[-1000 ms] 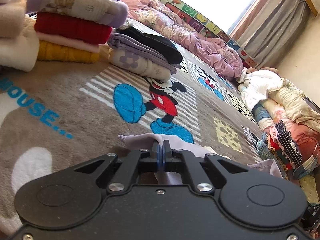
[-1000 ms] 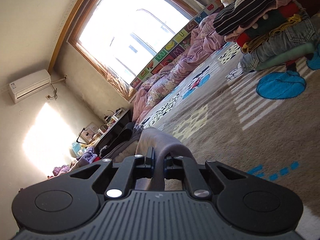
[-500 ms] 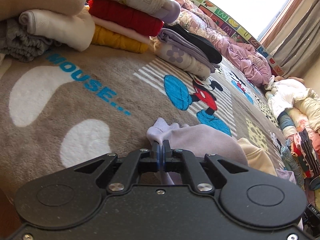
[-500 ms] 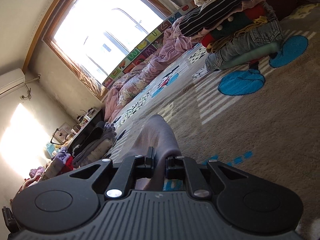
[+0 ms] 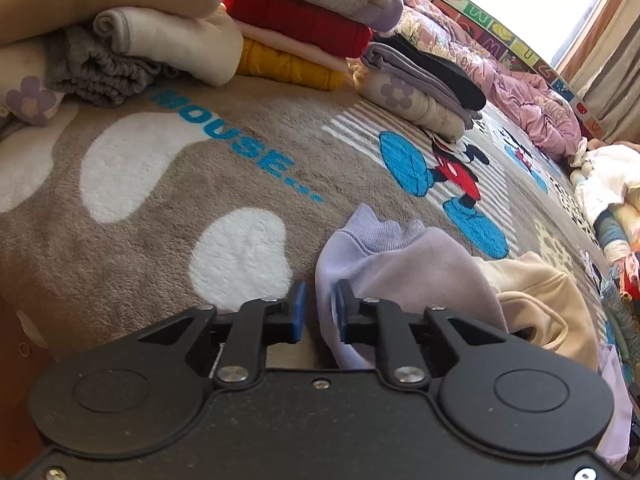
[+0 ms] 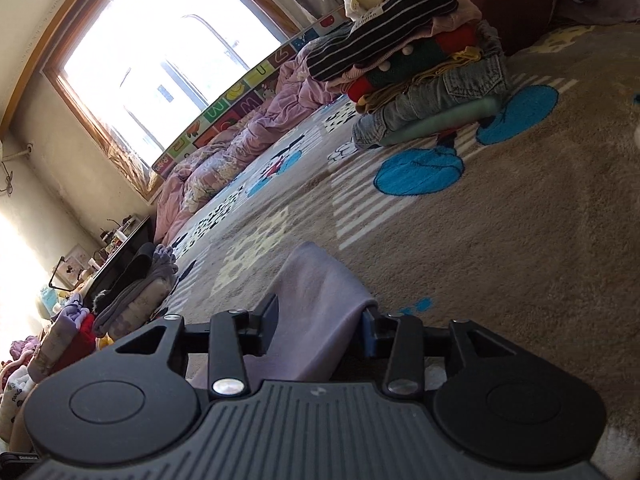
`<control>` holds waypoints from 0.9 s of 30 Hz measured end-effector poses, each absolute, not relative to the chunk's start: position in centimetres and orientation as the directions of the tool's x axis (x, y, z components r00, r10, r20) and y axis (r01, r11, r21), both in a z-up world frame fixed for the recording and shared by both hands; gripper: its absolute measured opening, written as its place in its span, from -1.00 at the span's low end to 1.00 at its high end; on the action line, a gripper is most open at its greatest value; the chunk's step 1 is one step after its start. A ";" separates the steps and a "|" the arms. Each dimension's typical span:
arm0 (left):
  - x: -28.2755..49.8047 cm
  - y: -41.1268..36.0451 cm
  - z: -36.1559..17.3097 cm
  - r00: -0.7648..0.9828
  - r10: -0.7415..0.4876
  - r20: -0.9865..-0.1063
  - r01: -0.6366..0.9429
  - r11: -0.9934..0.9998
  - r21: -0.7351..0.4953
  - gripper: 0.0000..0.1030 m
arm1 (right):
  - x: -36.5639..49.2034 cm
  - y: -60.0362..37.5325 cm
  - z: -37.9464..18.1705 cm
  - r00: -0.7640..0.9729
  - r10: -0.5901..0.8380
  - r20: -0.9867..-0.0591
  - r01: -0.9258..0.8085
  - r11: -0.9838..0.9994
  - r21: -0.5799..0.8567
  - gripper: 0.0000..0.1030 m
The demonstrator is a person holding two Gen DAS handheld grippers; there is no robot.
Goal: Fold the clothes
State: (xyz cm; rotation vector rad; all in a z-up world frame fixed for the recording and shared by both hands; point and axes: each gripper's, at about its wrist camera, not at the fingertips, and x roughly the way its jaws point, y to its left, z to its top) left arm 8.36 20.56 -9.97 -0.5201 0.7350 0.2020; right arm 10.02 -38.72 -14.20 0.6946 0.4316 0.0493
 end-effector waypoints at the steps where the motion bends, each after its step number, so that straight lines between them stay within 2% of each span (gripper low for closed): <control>1: 8.3 20.7 -9.6 0.735 0.001 -0.678 -0.353 0.854 -0.382 -0.49 | 9.8 -38.7 -13.9 0.915 0.177 -0.362 0.096 0.776 0.623 -0.15; 6: 7.9 21.2 -7.9 0.766 0.010 -0.642 -0.350 0.845 -0.405 -0.42 | 9.3 -39.0 -12.5 0.934 0.164 -0.316 0.064 0.795 0.603 -0.13; 8: 7.8 20.8 -7.1 0.783 0.007 -0.622 -0.333 0.849 -0.409 -0.31 | 9.0 -39.1 -11.9 0.944 0.153 -0.291 0.055 0.801 0.596 -0.13; 9: 7.8 20.6 -6.6 0.791 0.006 -0.612 -0.325 0.851 -0.411 -0.15 | 8.9 -39.1 -11.6 0.950 0.142 -0.278 0.052 0.807 0.588 -0.13; 10: 7.9 20.4 -6.2 0.798 0.002 -0.603 -0.315 0.854 -0.414 -0.08 | 8.7 -39.2 -11.2 0.956 0.128 -0.266 0.052 0.813 0.580 -0.12; 12: 8.2 19.6 -5.4 0.809 -0.022 -0.587 -0.284 0.860 -0.423 -0.07 | 8.3 -39.4 -10.7 0.968 0.077 -0.239 0.072 0.826 0.559 0.04; 18: 10.2 16.3 -4.0 0.818 -0.143 -0.557 -0.158 0.875 -0.457 0.10 | 8.1 -40.9 -10.3 0.982 0.027 -0.189 0.092 0.800 0.592 0.08; 20: 11.3 15.1 -4.0 0.807 -0.190 -0.559 -0.125 0.870 -0.478 0.11 | 8.6 -40.4 -10.2 0.980 0.047 -0.192 0.076 0.808 0.584 0.08; 22: 12.5 13.9 -4.3 0.792 -0.234 -0.565 -0.100 0.861 -0.498 0.21 | 9.2 -39.4 -10.1 0.976 0.087 -0.199 0.041 0.825 0.564 0.08; 27: 15.6 11.8 -6.1 0.723 -0.278 -0.632 -0.097 0.865 -0.492 0.29 | 11.3 -36.3 -9.3 0.941 0.237 -0.241 -0.078 0.847 0.526 0.08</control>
